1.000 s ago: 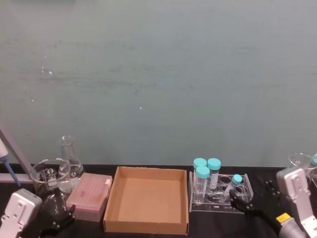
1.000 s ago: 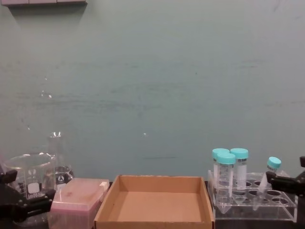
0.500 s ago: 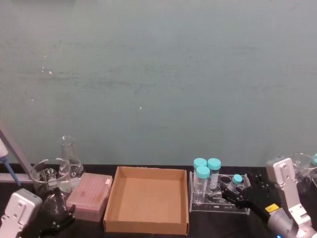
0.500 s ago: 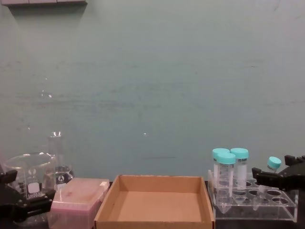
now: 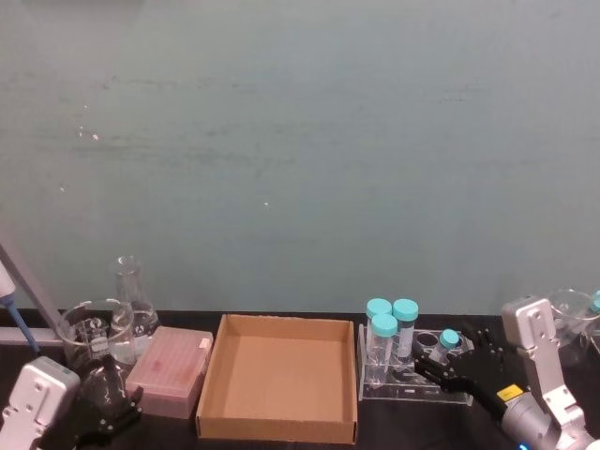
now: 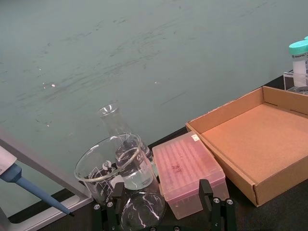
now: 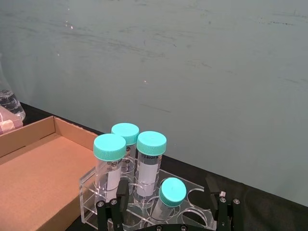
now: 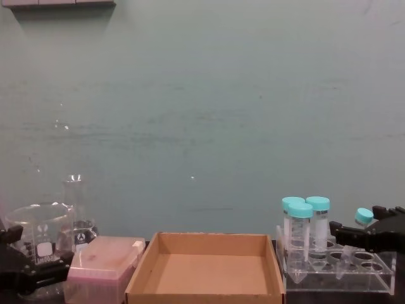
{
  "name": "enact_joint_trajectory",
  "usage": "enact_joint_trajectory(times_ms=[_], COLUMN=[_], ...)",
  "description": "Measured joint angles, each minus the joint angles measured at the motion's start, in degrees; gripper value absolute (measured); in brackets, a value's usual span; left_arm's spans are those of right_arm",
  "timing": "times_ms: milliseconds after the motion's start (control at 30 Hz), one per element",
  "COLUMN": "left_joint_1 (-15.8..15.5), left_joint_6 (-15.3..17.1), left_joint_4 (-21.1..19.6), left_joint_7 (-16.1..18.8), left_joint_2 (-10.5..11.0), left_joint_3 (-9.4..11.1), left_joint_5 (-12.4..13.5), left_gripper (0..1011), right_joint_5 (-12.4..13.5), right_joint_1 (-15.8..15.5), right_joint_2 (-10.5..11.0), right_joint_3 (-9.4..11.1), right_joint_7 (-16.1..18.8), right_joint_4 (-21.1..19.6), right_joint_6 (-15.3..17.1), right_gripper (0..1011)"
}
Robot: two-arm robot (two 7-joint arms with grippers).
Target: Use the right hand to move the test tube from the test tube rack into the box.
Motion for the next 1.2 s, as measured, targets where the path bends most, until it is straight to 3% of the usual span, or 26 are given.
enact_joint_trajectory(times_ms=[267,467,1133,1200], left_joint_1=[0.0,0.0,0.0,-0.01], left_joint_6=[0.0,0.0,0.0,0.0], left_joint_4=[0.0,0.0,0.0,0.0], left_joint_7=[0.0,0.0,0.0,0.0], left_joint_2=[0.0,-0.01,0.0,0.0], left_joint_3=[0.0,0.0,0.0,0.0], left_joint_5=[0.0,0.0,0.0,0.0], left_gripper=[1000,1000,1000,1000], right_joint_5=[-0.01,0.02,0.08,0.09], right_joint_1=[-0.04,-0.04,-0.04,-0.04], right_joint_2=[0.02,0.06,0.13,0.13], right_joint_3=[-0.01,-0.05,-0.12,-0.12], right_joint_7=[0.04,0.01,0.01,0.0], right_joint_4=[0.01,-0.04,-0.13,-0.13], right_joint_6=[-0.05,0.0,0.1,0.1], right_gripper=[1000,903,272,265])
